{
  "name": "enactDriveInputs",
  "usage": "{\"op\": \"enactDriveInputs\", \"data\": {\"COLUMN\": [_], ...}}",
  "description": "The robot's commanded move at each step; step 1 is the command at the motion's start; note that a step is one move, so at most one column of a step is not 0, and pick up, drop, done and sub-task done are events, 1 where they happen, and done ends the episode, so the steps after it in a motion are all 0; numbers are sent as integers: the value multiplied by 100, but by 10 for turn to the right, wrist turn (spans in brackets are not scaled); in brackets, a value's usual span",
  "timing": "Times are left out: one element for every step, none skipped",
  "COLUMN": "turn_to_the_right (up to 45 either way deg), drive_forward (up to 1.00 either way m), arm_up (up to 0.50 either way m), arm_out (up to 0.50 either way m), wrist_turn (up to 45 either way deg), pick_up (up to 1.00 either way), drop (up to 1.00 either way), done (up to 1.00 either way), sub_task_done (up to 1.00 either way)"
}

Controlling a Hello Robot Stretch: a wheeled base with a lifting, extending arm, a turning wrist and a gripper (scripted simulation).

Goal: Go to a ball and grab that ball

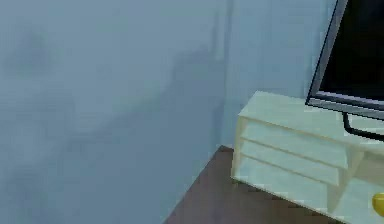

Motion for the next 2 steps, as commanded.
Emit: {"op": "enactDriveInputs", "data": {"turn_to_the_right": [450,450], "drive_forward": [0,0], "arm_up": [0,0], "arm_out": [0,0], "wrist_turn": [0,0], "pick_up": [0,0], "drop": [0,0], "done": [0,0], "sub_task_done": [0,0]}}
